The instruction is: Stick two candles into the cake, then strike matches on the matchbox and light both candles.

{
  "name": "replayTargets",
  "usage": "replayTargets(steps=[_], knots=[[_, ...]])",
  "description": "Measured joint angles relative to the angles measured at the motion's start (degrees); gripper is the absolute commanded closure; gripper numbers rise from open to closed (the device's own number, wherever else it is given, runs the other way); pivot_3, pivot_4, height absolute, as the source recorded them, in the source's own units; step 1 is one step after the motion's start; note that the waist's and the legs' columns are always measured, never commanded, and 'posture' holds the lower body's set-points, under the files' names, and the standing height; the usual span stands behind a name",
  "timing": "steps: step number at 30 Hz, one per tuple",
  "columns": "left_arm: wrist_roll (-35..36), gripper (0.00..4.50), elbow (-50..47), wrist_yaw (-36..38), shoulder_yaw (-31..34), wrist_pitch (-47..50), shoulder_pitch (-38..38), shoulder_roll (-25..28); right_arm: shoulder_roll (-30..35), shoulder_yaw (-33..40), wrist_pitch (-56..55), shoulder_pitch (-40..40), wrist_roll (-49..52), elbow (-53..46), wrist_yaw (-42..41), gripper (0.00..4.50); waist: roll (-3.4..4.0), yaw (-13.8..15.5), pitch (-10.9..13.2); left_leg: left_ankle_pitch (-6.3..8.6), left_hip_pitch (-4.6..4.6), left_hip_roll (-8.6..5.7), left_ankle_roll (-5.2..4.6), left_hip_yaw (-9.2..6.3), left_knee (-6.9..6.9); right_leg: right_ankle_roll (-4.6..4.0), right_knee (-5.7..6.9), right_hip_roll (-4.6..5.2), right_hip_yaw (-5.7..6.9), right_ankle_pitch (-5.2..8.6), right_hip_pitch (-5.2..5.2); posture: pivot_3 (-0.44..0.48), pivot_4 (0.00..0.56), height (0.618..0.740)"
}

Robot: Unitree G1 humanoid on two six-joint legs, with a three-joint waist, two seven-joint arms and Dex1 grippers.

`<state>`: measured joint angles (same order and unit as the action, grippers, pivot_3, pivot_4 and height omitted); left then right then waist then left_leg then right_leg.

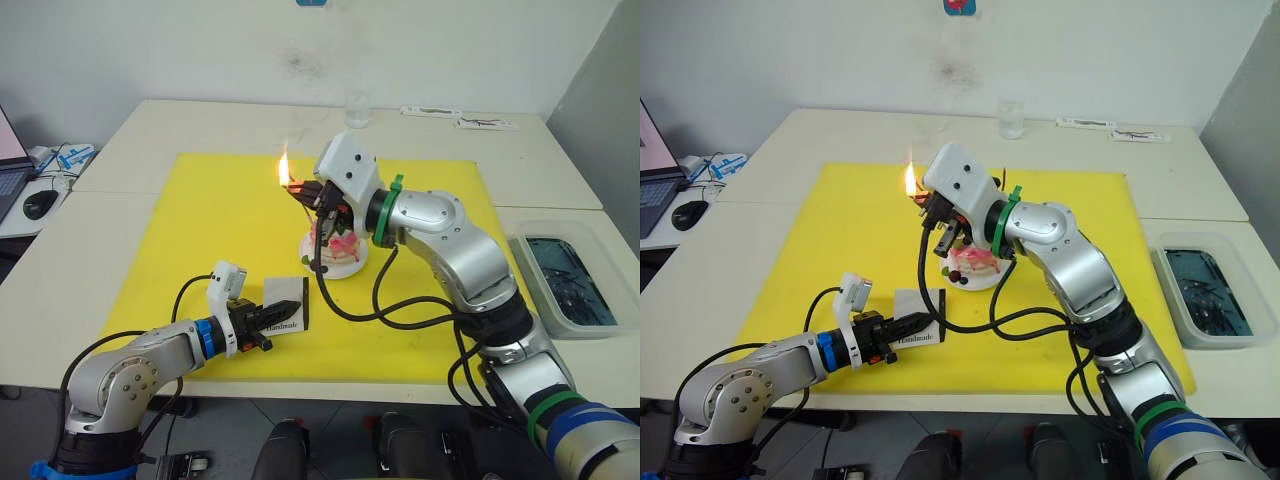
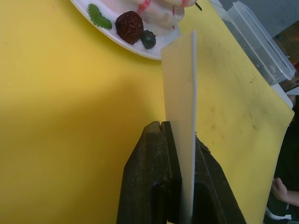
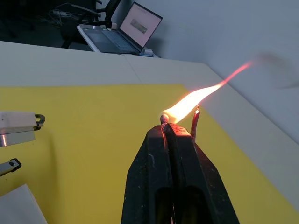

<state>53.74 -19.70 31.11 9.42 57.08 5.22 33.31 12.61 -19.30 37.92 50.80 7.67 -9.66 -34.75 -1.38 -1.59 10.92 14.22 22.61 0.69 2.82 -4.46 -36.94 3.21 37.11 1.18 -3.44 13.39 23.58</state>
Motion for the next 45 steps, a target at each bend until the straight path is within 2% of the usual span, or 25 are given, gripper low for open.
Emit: replayTargets(steps=[45], knots=[[-0.55, 4.5, -0.39, 0.94, 0.68, -0.05, -1.0, -0.49, -1.38, 1.06, -2.48, 0.52, -1.72, 3.05, -0.07, 4.46, 0.01, -0.09, 0.01, 0.0, 0.01, 0.0, 0.0, 0.0, 0.08, -0.04, -0.04, 0.0, 0.0, 0.03, 0.04, 0.0, 0.15, 0.74]])
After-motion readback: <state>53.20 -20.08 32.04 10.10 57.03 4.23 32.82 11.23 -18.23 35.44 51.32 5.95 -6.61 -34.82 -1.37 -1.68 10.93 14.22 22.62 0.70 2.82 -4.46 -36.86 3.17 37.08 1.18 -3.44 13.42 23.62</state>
